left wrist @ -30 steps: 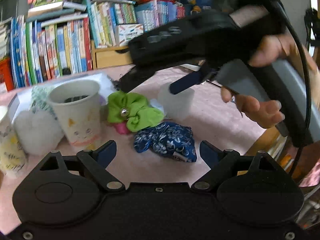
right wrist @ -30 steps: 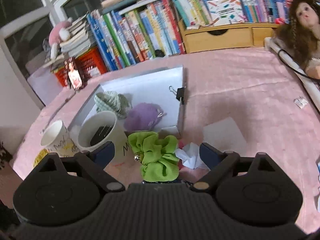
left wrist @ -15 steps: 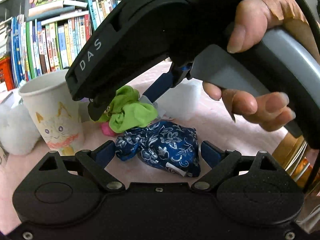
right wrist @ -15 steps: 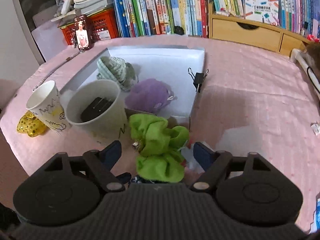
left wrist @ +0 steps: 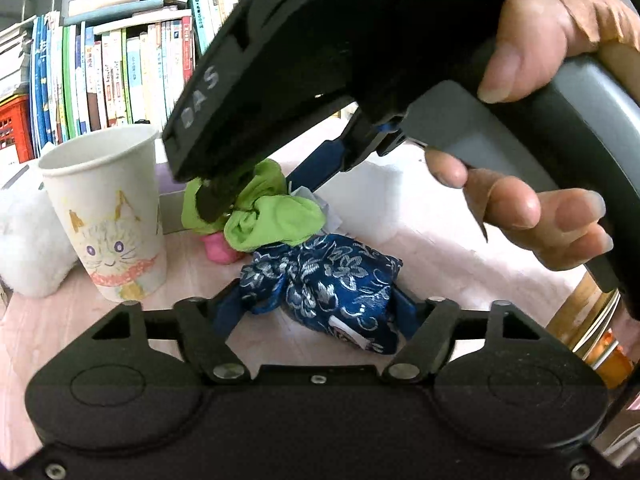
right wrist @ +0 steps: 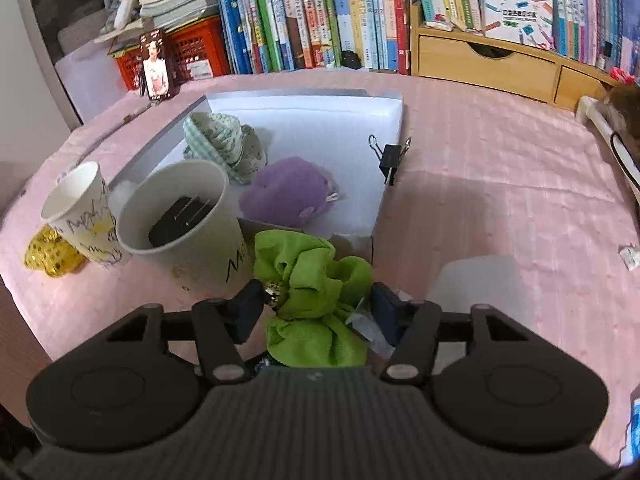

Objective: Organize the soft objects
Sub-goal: 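Grasp the navy floral pouch with the left tool while the right tool grasps the green scrunchie, then carry the navy pouch with the left tool while the right tool carries the green scrunchie to the tray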

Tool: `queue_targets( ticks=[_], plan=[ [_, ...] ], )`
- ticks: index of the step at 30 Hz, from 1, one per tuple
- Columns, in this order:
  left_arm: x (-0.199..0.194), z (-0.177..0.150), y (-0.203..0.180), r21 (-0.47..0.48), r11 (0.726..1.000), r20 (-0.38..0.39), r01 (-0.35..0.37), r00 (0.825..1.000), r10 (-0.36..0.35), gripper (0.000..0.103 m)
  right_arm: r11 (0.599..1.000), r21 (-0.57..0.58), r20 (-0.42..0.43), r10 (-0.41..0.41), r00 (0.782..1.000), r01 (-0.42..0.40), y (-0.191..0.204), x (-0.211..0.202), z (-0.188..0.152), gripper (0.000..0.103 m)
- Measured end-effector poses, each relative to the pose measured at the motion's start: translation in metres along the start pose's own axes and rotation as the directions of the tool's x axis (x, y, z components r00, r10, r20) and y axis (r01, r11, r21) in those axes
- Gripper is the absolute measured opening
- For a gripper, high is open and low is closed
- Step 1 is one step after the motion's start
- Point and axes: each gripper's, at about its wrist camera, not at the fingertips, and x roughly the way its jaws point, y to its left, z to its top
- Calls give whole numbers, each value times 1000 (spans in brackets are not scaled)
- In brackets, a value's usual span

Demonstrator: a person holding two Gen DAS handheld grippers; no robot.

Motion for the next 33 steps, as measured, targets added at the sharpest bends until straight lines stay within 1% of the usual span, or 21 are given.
queue_targets(
  ticks=[3, 9, 11, 14, 15, 17, 22, 24, 25, 26, 27, 30, 32, 33],
  plan=[
    [-4, 0, 4, -8, 1000, -6, 4, 1000, -4, 64, 1000, 7, 13, -9, 1000, 9, 1, -5, 1, 55],
    [-14, 2, 9, -1, 1000, 7, -2, 1000, 2, 59, 998, 58, 40, -6, 999, 4, -2, -15, 2, 45],
    [-20, 3, 11, 4, 1000, 11, -5, 1000, 5, 58, 997, 74, 48, -7, 999, 3, -3, -18, 3, 41],
    [-29, 6, 15, 9, 1000, 21, -13, 1000, 12, 58, 997, 83, 58, -11, 998, 6, -3, -24, 5, 39],
    [-31, 6, 16, 9, 1000, 26, -16, 1000, 16, 58, 996, 87, 63, -12, 998, 7, -3, -26, 5, 35],
    [-37, 6, 18, 10, 1000, 37, -25, 999, 24, 58, 995, 99, 74, -17, 997, 10, -4, -30, 6, 35],
    [-47, 6, 22, 2, 999, 45, -46, 998, 46, 57, 994, 104, 64, -28, 998, 21, -5, -27, 7, 36],
    [-49, 6, 25, -5, 999, 43, -47, 998, 47, 57, 994, 101, 56, -32, 998, 26, -5, -21, 6, 44],
    [-50, 7, 25, -5, 999, 43, -48, 998, 48, 57, 995, 100, 55, -36, 998, 30, -5, -18, 6, 46],
    [-50, 7, 26, -3, 999, 44, -49, 998, 49, 57, 994, 97, 50, -47, 998, 42, -5, -14, 6, 54],
    [-50, 7, 26, 1, 999, 44, -50, 998, 50, 57, 994, 92, 47, -57, 997, 52, -4, -12, 6, 57],
    [-49, 6, 25, 3, 998, 43, -56, 998, 56, 57, 993, 83, 29, -90, 995, 88, -5, 0, 5, 62],
    [-49, 6, 25, 0, 998, 37, -55, 998, 55, 57, 991, 82, 22, -110, 994, 107, -6, 6, 4, 63],
    [-49, 5, 24, -2, 998, 36, -55, 998, 55, 57, 990, 86, 20, -113, 993, 111, -7, 7, 3, 57]
  ],
)
